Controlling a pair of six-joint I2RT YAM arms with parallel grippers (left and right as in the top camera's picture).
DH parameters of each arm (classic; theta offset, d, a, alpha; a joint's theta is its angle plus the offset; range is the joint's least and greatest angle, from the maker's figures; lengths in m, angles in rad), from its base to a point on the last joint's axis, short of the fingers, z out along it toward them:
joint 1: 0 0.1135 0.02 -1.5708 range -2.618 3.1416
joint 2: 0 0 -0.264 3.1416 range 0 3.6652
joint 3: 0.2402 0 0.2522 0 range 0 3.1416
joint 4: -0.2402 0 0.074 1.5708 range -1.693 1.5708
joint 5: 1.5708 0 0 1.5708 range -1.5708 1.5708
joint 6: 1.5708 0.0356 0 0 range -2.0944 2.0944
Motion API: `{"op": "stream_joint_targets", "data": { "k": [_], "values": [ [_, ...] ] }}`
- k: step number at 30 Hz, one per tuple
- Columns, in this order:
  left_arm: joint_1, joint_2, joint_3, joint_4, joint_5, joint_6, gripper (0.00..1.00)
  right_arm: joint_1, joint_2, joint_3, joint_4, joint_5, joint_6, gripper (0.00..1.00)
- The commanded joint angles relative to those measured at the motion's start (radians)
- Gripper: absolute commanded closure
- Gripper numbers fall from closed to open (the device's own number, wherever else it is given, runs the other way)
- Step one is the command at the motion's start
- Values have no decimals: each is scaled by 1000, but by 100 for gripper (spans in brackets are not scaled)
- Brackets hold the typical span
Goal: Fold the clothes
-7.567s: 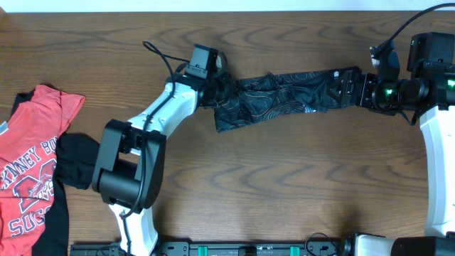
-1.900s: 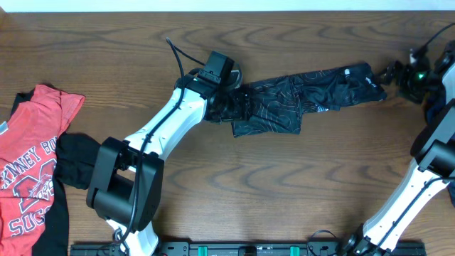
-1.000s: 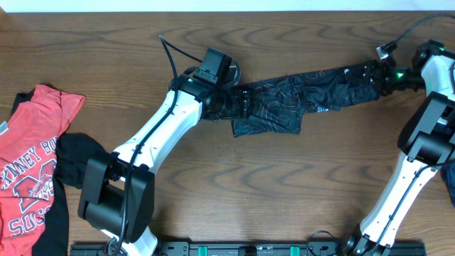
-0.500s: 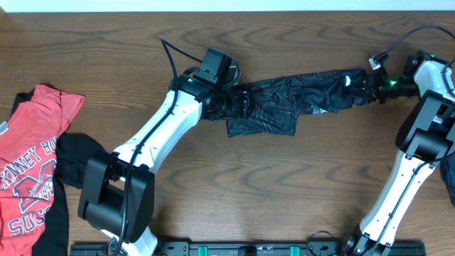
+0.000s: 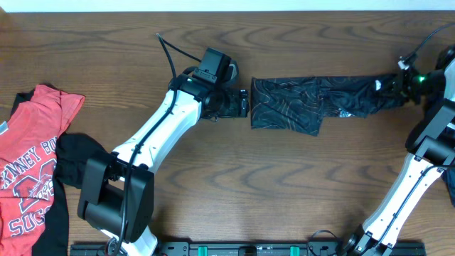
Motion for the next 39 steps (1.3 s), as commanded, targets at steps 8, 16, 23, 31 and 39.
{"op": "stream_joint_targets", "data": {
  "k": [8, 16, 23, 31, 39],
  "values": [
    [180, -33, 20, -3, 19, -22, 18, 34, 5, 305, -185, 33, 2, 99],
    [332, -119, 20, -10, 19, -18, 17, 160, -35, 336, -192, 60, 53, 99],
    [381, -188, 20, -51, 19, 1, 17, 313, -76, 349, -192, 92, 108, 99],
    [382, -192, 20, -72, 19, 1, 13, 426, -190, 350, -192, 158, 198, 99],
    [382, -192, 20, -84, 19, 1, 11, 490, -253, 350, -192, 204, 253, 99]
  ]
}}
